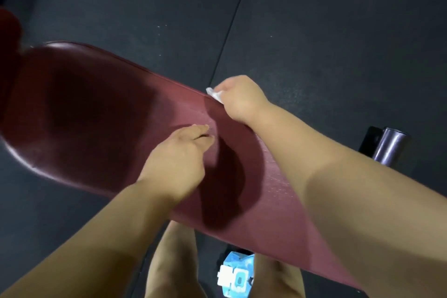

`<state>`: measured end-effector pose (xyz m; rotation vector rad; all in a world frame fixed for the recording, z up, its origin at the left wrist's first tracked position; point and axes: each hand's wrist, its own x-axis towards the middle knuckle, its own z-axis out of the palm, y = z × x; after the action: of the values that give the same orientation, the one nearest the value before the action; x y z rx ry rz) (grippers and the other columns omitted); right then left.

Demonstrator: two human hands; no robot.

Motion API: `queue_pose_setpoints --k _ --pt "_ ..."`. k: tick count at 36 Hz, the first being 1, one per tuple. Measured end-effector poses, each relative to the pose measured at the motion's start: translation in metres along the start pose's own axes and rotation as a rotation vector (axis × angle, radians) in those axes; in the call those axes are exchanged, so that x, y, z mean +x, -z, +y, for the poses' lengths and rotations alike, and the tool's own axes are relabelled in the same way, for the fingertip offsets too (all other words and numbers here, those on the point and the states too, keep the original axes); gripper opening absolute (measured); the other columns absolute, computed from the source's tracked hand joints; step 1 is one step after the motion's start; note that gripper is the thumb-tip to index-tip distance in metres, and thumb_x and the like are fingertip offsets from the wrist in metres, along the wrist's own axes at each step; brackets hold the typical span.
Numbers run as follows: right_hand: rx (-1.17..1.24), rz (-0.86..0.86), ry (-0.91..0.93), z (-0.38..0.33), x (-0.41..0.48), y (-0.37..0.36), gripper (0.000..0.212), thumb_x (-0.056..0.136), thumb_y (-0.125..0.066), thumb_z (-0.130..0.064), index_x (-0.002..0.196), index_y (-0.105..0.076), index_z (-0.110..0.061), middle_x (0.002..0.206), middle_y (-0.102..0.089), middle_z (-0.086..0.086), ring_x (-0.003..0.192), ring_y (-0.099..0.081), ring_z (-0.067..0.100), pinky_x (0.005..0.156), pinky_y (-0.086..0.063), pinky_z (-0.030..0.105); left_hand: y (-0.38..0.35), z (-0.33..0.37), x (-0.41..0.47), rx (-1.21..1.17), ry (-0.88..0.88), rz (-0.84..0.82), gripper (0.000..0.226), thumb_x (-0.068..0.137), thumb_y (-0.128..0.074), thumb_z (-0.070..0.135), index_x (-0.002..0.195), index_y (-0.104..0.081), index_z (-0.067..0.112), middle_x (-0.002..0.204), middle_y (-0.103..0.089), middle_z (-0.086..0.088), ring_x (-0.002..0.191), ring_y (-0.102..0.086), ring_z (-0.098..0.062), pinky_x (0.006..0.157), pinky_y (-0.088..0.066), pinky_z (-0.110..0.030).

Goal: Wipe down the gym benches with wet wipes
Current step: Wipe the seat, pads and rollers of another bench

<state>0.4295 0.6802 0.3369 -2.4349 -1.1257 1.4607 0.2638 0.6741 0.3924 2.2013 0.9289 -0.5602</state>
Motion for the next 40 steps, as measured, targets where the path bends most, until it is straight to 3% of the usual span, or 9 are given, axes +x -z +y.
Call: queue_pose_setpoints --k 2,6,9,13,19,22,26,33,40 --pt "0.079 -0.009 0.058 -0.021 0.002 -0.004 0.028 0.1 -0.045 -0.025 0.109 -0.068 -0.013 0.109 -0.062 0.002 0.101 -0.057 0.023 0.081 -0.043 0.024 0.014 -0.028 -0.01 0.013 0.069 0.018 0.059 0.086 -0.042 0.002 0.14 -0.043 0.026 0.154 -0.022 0.011 0.142 -0.018 -0.01 0.113 -0.023 -0.024" --pt "0.1 0.036 0.069 -0.028 -0.002 -0.01 0.036 0.098 -0.047 -0.039 0.103 -0.069 -0.011 0.11 -0.067 0.004 0.105 -0.059 0.024 0.092 -0.046 0.034 0.034 -0.085 -0.016 0.095 0.199 0.024 0.062 0.085 -0.043 0.002 0.143 -0.039 0.025 0.158 -0.008 0.003 0.146 -0.004 -0.015 0.116 -0.022 -0.032" --pt "-0.062 0.051 -0.012 -0.017 -0.008 -0.002 0.033 0.098 -0.045 -0.032 0.104 -0.066 -0.007 0.105 -0.067 0.011 0.1 -0.059 0.031 0.084 -0.048 0.035 0.048 -0.111 -0.018 0.101 0.273 -0.03 0.068 0.086 -0.041 0.002 0.146 -0.029 0.033 0.158 0.008 0.008 0.145 0.005 -0.015 0.115 -0.024 -0.038" --pt "-0.333 -0.015 -0.184 -0.01 -0.007 0.008 0.032 0.099 -0.044 -0.029 0.091 -0.061 -0.003 0.102 -0.065 0.019 0.091 -0.058 0.034 0.072 -0.04 0.029 0.056 -0.121 -0.017 0.074 0.255 -0.161 0.08 0.084 -0.04 -0.001 0.147 -0.013 0.04 0.154 0.024 0.013 0.144 0.015 -0.012 0.112 -0.023 -0.032" --pt "-0.419 0.0 -0.211 -0.061 0.015 -0.008 0.02 0.091 -0.043 -0.007 0.094 -0.062 -0.002 0.107 -0.064 0.022 0.094 -0.058 0.037 0.071 -0.039 0.03 0.051 -0.132 -0.018 -0.041 0.184 -0.131 0.08 0.082 -0.041 -0.003 0.148 -0.017 0.036 0.155 0.02 0.009 0.144 0.013 -0.016 0.114 -0.014 -0.023" --pt "-0.316 0.055 -0.131 -0.1 0.037 -0.026 0.025 0.093 -0.044 -0.013 0.106 -0.063 -0.002 0.116 -0.063 0.02 0.106 -0.058 0.036 0.08 -0.043 0.033 0.046 -0.142 -0.027 -0.065 0.159 -0.002 0.072 0.084 -0.039 -0.001 0.145 -0.026 0.036 0.156 0.013 0.014 0.144 0.011 -0.007 0.115 -0.017 -0.022" --pt "-0.156 0.065 0.002 -0.152 0.062 -0.042 0.032 0.1 -0.045 -0.025 0.117 -0.063 -0.006 0.122 -0.062 0.014 0.115 -0.056 0.031 0.092 -0.043 0.029 0.05 -0.161 -0.044 -0.138 0.278 0.056 0.074 0.083 -0.036 -0.001 0.145 -0.026 0.038 0.156 0.016 0.014 0.142 0.015 -0.005 0.117 -0.015 -0.028" --pt "-0.053 0.065 0.096 -0.166 0.076 -0.052 0.025 0.099 -0.042 -0.022 0.111 -0.064 -0.016 0.117 -0.062 0.003 0.109 -0.055 0.022 0.086 -0.038 0.025 0.057 -0.192 -0.058 -0.098 0.379 0.069 0.077 0.085 -0.038 0.0 0.147 -0.017 0.041 0.156 0.02 0.007 0.144 0.014 -0.012 0.112 -0.019 -0.026" --pt "-0.141 0.067 0.119 -0.189 0.085 -0.058 0.029 0.097 -0.039 -0.012 0.117 -0.059 -0.006 0.118 -0.059 0.017 0.111 -0.055 0.033 0.079 -0.038 0.028 0.049 -0.198 -0.05 -0.108 0.347 0.027 0.073 0.088 -0.033 0.0 0.148 -0.014 0.036 0.155 0.024 0.0 0.144 0.014 -0.024 0.116 -0.014 -0.032"
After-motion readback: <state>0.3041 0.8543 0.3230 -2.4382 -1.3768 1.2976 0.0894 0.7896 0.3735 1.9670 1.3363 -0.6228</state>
